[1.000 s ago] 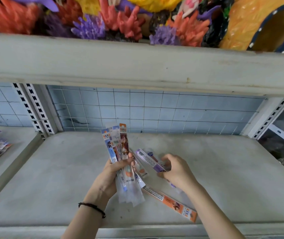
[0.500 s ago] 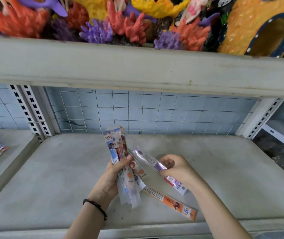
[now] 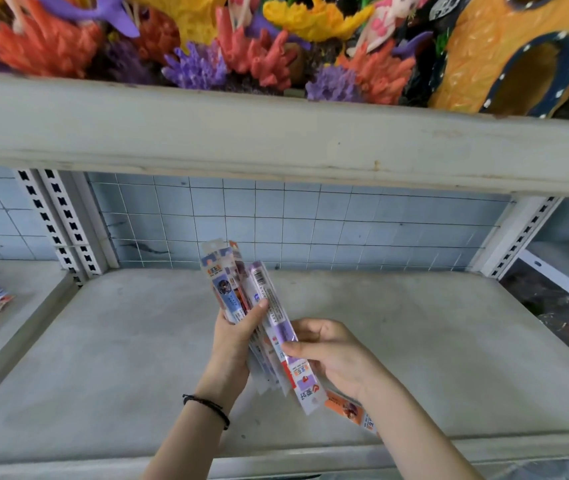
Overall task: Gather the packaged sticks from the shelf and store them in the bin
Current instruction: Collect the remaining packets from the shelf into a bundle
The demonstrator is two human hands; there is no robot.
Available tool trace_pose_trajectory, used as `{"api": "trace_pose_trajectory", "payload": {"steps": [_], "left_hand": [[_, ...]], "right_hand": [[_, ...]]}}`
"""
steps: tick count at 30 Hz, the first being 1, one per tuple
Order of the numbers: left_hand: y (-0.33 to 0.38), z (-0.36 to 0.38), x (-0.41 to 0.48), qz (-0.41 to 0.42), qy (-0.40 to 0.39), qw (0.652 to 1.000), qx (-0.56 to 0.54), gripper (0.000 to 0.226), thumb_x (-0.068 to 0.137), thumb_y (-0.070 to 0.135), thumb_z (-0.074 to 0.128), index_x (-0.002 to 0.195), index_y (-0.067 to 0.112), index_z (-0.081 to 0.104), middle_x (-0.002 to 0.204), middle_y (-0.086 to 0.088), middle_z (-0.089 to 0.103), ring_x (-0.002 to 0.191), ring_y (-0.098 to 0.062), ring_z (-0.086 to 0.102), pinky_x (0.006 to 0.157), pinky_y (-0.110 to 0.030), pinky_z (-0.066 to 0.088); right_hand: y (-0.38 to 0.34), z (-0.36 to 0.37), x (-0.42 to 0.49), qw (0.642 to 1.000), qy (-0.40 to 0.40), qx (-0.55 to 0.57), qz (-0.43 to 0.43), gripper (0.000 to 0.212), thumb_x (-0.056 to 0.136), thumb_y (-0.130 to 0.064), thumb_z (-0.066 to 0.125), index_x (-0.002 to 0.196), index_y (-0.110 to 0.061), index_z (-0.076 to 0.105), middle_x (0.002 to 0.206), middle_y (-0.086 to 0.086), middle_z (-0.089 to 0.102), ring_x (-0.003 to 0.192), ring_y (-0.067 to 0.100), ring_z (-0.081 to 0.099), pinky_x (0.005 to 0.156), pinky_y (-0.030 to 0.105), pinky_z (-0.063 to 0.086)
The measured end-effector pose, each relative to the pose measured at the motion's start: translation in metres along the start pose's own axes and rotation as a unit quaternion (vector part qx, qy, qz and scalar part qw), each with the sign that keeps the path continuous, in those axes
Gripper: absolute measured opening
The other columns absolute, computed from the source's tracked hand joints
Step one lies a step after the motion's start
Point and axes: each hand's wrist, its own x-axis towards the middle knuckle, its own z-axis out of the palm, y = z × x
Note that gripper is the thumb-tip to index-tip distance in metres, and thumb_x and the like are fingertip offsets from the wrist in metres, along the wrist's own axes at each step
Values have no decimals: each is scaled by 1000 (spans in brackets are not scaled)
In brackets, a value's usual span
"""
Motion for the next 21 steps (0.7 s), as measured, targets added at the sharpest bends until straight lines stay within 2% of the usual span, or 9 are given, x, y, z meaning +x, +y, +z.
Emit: {"api": "trace_pose_trajectory", "payload": {"steps": [3, 5, 7, 9, 12, 15, 16, 18, 21], "left_hand": [[2, -3, 2, 3, 18, 1000, -3, 44, 59, 20, 79, 98, 8, 62, 79, -6, 71, 70, -22, 68, 61, -33, 56], [2, -7, 3, 11, 33, 999, -18, 47, 54, 20, 80, 96, 10, 62, 81, -7, 71, 71, -22, 68, 62, -33, 57], [2, -10, 6, 13, 41, 999, -31, 52, 55, 21, 79, 101, 7, 60, 88, -14, 69, 76, -26, 68, 66, -36, 57], [0, -13, 8, 15, 34, 998, -44, 47, 63, 15, 76, 105, 6, 57, 92, -17, 67, 76, -27, 67, 67, -37, 58], [-2, -13, 7, 13, 22, 998, -58, 46, 67, 11, 74, 108, 7, 55, 90, -17, 64, 70, -25, 68, 62, -36, 57], [-5, -12, 5, -4, -2, 999, -53, 55, 58, 19, 81, 106, 8, 56, 87, -18, 63, 68, -30, 65, 66, -44, 57], [-6, -10, 5, -16, -9, 999, -47, 53, 57, 22, 82, 101, 8, 57, 86, -18, 63, 68, -31, 64, 68, -46, 56], [-6, -7, 4, -31, -16, 999, -31, 42, 57, 22, 81, 91, 11, 61, 82, -15, 66, 65, -29, 63, 66, -42, 56], [-9, -2, 1, -51, -32, 998, -19, 34, 66, 20, 78, 96, 10, 65, 79, -14, 66, 64, -27, 62, 66, -41, 55]], "right_hand": [[0, -2, 0, 999, 7, -37, 21, 22, 75, 0, 75, 97, 1, 71, 85, 11, 74, 73, 21, 69, 69, 32, 56], [-3, -6, -4, 993, 22, -103, 56, 21, 72, -16, 81, 84, -2, 72, 74, 6, 73, 64, 16, 64, 65, 30, 54], [-4, -10, -6, 982, 39, -165, 81, 20, 73, -28, 80, 71, -12, 69, 61, -2, 68, 50, 6, 56, 50, 19, 41], [-4, -16, -7, 983, 63, -157, 74, 21, 73, -29, 80, 72, -11, 68, 60, -2, 66, 48, 6, 50, 46, 17, 32], [-3, -26, -4, 989, 128, -60, 48, 36, 61, -28, 87, 83, -4, 72, 75, 9, 67, 62, 16, 52, 51, 22, 33], [-3, -31, 1, 980, 170, 82, 55, 17, 67, -11, 82, 78, -11, 70, 80, 9, 72, 67, 18, 61, 57, 24, 42], [-5, -32, 2, 975, 174, 129, 56, 15, 70, -5, 79, 77, -12, 68, 80, 9, 72, 68, 18, 63, 59, 25, 44], [-8, -32, 5, 957, 181, 223, 45, 19, 72, 2, 75, 80, -11, 64, 79, 10, 73, 67, 17, 66, 62, 26, 49], [-11, -31, 11, 920, 197, 338, -7, 32, 73, 5, 72, 98, -9, 57, 82, 11, 74, 68, 16, 71, 60, 23, 56]]}}
